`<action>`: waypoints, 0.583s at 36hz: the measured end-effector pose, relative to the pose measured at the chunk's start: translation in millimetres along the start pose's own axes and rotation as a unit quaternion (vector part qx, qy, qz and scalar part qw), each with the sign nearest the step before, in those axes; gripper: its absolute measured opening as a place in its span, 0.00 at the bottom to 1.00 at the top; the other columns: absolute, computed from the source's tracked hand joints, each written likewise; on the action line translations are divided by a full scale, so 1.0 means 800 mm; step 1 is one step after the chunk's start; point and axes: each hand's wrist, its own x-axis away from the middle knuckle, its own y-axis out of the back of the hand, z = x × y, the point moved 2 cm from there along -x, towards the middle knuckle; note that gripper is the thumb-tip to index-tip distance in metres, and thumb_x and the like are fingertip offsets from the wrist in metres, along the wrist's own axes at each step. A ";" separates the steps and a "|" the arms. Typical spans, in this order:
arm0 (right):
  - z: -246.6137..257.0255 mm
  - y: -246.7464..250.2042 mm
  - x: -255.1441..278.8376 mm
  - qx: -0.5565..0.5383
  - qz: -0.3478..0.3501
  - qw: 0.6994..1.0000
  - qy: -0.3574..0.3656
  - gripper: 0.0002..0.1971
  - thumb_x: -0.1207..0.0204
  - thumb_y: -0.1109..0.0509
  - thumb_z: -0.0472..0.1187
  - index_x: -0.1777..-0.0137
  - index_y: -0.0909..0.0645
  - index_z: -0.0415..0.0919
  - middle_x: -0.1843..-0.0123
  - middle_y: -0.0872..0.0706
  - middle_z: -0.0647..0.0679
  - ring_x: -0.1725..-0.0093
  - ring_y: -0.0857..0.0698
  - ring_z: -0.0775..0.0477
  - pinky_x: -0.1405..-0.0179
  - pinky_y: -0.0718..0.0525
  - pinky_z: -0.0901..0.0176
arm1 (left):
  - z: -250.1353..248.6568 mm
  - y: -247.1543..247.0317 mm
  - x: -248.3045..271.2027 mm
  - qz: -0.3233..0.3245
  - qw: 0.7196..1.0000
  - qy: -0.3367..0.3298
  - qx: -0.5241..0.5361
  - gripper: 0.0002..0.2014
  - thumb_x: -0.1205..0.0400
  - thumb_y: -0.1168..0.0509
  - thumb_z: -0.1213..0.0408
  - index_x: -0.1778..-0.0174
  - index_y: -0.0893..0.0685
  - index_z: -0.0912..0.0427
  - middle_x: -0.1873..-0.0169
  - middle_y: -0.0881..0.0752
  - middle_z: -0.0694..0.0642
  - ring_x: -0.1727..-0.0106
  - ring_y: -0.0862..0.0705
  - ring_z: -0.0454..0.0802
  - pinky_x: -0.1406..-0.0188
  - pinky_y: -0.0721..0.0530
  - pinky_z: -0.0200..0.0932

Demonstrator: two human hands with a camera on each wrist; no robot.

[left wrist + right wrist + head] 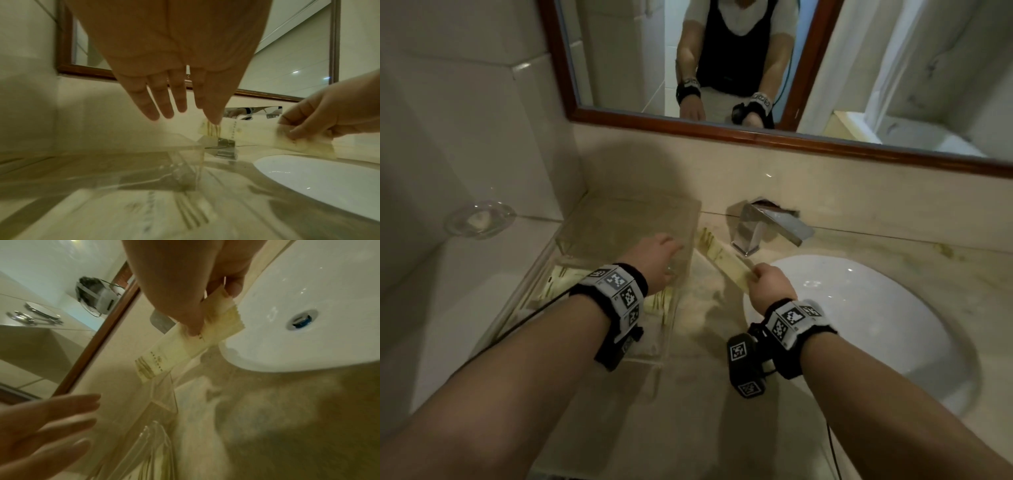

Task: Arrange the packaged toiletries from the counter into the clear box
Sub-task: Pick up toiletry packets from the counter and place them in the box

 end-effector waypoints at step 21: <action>0.150 -0.032 0.029 0.033 0.046 0.959 0.277 0.11 0.19 0.37 0.39 0.42 0.17 0.45 0.41 0.15 0.47 0.42 0.17 0.45 0.42 0.18 0.54 | 0.124 0.058 0.025 0.018 0.994 0.052 -0.095 0.14 0.16 0.41 0.64 0.37 0.16 0.54 0.41 0.18 0.57 0.41 0.18 0.57 0.42 0.22 0.46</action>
